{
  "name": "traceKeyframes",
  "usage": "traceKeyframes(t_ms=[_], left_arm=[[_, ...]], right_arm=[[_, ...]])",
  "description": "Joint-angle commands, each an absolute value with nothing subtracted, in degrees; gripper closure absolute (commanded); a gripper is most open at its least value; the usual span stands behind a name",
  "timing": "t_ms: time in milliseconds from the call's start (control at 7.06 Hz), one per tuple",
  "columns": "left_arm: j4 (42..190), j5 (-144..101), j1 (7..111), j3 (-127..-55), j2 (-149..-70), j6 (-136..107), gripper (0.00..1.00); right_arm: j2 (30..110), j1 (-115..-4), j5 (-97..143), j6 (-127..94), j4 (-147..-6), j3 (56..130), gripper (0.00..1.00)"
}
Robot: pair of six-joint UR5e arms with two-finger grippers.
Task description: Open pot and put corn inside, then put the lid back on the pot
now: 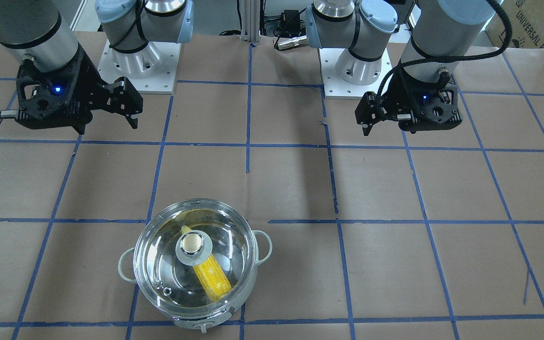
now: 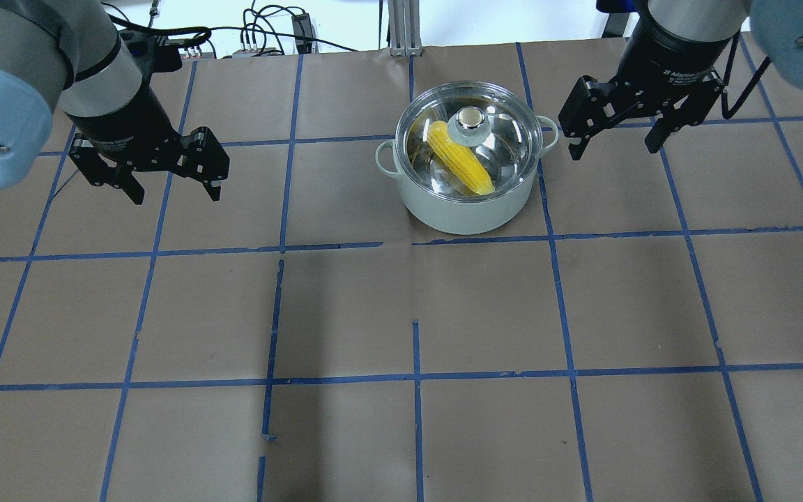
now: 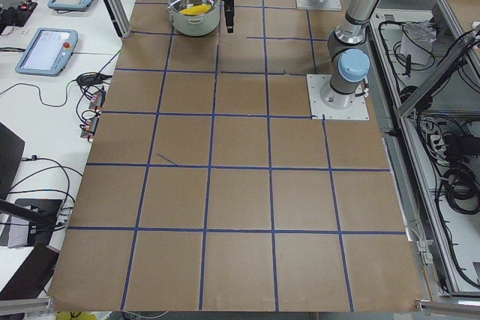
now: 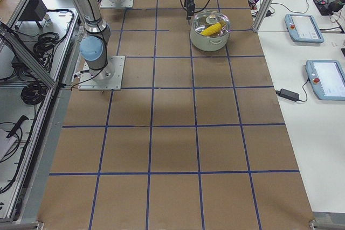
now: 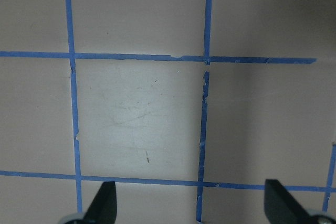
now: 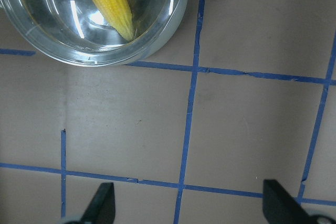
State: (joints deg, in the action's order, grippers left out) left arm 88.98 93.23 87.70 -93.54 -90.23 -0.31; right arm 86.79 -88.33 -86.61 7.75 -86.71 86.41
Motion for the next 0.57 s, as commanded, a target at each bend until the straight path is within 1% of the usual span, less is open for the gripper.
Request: traceKeyframes(t_ms=[0,425], left_arm=[[88.9,93.2,86.9,-93.6,-90.4,-0.1,0.0],[88.0,93.3,86.7,-93.7,-91.1,0.2,0.0]], right_arm=[[86.7,-88.3,-87.1,7.8,-90.2,86.6,0.02],[86.7,-88.3,-87.2,7.8,-90.3,86.7,0.01]])
